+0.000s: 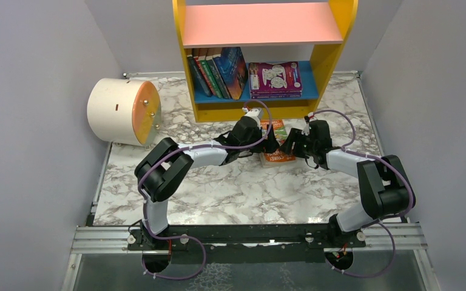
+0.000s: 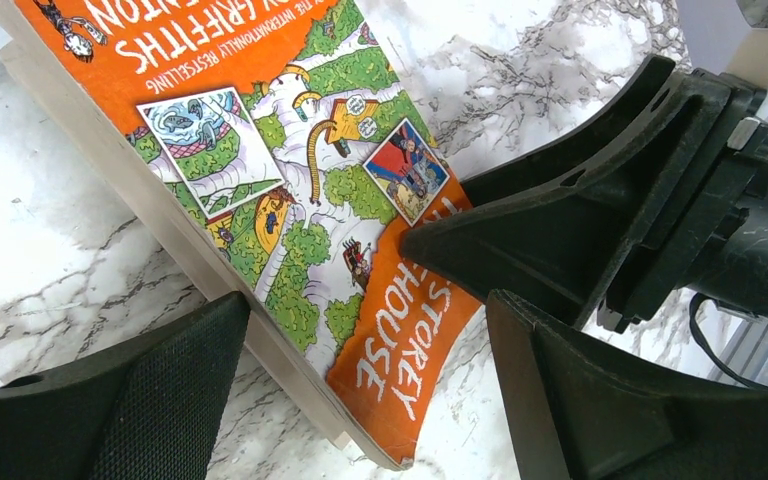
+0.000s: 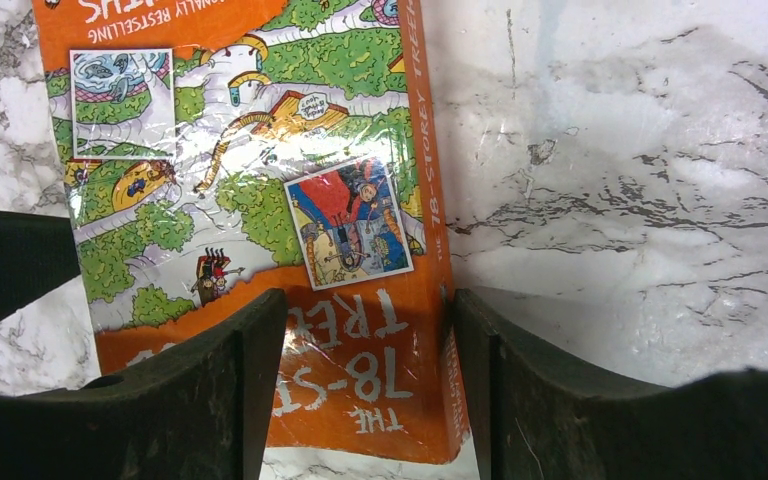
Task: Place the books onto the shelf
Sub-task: Adjust the book at the center of the board, then pick up the book from the center of the board.
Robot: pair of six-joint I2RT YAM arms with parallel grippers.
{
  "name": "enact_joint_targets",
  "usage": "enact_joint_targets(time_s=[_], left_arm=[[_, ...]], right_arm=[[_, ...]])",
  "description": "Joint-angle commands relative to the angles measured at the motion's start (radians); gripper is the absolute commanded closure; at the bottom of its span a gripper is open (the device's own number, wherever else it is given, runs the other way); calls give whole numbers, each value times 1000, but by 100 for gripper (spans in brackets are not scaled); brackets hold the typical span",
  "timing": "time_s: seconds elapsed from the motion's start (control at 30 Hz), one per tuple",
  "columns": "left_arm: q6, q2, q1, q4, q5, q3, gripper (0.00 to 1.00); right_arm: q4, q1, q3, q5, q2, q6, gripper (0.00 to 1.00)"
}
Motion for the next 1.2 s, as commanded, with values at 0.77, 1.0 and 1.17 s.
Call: enact_joint_targets(time_s=[0.77, 1.0, 1.17], left_arm=[[-36, 92, -10, 120, 76, 78, 20], [-31, 56, -10, 118, 78, 78, 21], [-31, 21, -10, 118, 73, 51, 21]], right_arm=[[110, 15, -54, -189, 45, 7, 43], [110, 15, -57, -187, 49, 6, 44], [113, 15, -59, -185, 56, 7, 44]])
